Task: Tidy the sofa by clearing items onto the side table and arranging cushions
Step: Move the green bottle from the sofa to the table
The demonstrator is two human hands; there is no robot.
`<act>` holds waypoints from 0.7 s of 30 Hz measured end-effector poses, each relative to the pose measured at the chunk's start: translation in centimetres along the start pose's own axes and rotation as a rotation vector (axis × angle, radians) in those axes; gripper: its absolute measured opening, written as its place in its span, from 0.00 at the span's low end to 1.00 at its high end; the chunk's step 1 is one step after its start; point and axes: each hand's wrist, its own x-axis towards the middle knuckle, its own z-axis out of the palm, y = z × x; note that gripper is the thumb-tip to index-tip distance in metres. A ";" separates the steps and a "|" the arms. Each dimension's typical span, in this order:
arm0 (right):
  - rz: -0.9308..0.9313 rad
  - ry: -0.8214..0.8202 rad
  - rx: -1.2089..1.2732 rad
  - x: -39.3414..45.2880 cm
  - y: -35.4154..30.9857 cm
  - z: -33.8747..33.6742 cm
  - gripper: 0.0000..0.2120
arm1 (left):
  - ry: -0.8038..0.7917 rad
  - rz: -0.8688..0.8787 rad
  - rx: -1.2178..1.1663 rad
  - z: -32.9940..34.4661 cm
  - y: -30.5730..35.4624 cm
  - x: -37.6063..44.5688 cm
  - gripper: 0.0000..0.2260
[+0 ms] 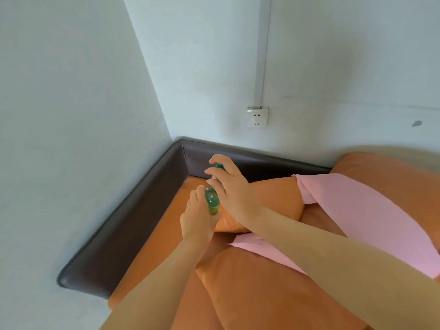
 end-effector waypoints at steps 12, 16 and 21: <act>-0.027 -0.048 -0.121 -8.2 -5.8 -7.6 0.16 | -0.105 0.449 -0.322 -2.7 1.9 -9.5 0.20; 0.180 0.047 -0.009 -12.5 -7.0 -10.8 0.21 | -0.175 0.549 -0.255 -2.2 3.7 -12.7 0.20; 0.489 0.090 0.115 -17.7 -7.7 -16.2 0.30 | -0.223 0.572 -0.211 -0.6 8.4 -17.2 0.24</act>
